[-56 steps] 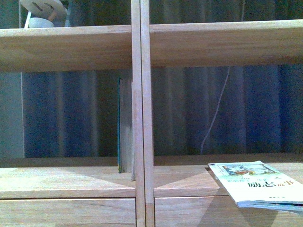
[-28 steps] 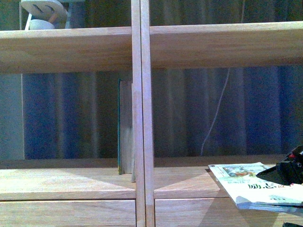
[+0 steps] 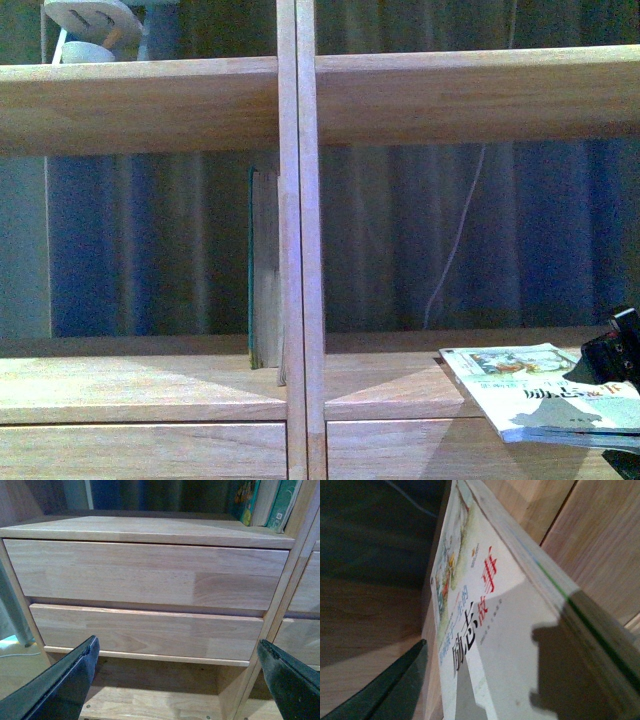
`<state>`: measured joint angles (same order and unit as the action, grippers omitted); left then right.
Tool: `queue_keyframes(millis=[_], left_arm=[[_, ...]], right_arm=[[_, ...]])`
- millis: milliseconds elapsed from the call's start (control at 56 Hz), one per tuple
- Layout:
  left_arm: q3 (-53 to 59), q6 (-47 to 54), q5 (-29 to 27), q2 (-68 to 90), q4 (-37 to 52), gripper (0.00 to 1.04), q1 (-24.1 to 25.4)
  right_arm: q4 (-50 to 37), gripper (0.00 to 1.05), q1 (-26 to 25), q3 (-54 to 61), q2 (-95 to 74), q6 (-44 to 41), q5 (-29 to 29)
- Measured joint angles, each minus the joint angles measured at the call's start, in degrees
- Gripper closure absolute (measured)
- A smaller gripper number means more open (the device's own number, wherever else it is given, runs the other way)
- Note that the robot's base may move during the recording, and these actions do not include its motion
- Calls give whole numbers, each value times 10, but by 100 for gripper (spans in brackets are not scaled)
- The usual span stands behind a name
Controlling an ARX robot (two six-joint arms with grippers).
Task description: Organize books on shelf
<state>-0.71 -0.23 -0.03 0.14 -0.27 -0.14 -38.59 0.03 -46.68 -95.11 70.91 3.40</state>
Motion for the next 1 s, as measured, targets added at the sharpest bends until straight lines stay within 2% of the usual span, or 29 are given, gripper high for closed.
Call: queue_keyframes(millis=[339,429,446,518,536,554,589,643,732,804,1000], left_arm=[[0,0,0,0,0,7,0],[0,-2,4,0,0,7,1],[0,-8,14,2,2,7,4],[-3,-55,148,48,57,7,59],[-8,-76,182,75,84,7,84],[-17,-108,250,122,125,7,121],[-32,-150,315,185,182,7,167],[-55,-198,373,265,251,7,208],[-95,-261,420,385,336,7,233],[-124,-297,423,463,374,7,233],[-212,-395,436,607,370,7,199]], right_arm=[[-22,92,5,0,-7,7,7],[-26,97,5,0,-6,14,8],[-27,97,5,1,-6,14,9],[-31,97,5,3,-2,15,16],[-32,97,5,5,0,15,17],[-34,97,5,8,7,15,25],[-37,97,4,13,16,15,37],[-41,97,2,20,31,15,50],[-47,97,-3,28,61,15,69],[-54,97,-7,33,86,12,83],[-77,97,-23,38,155,-12,118]])
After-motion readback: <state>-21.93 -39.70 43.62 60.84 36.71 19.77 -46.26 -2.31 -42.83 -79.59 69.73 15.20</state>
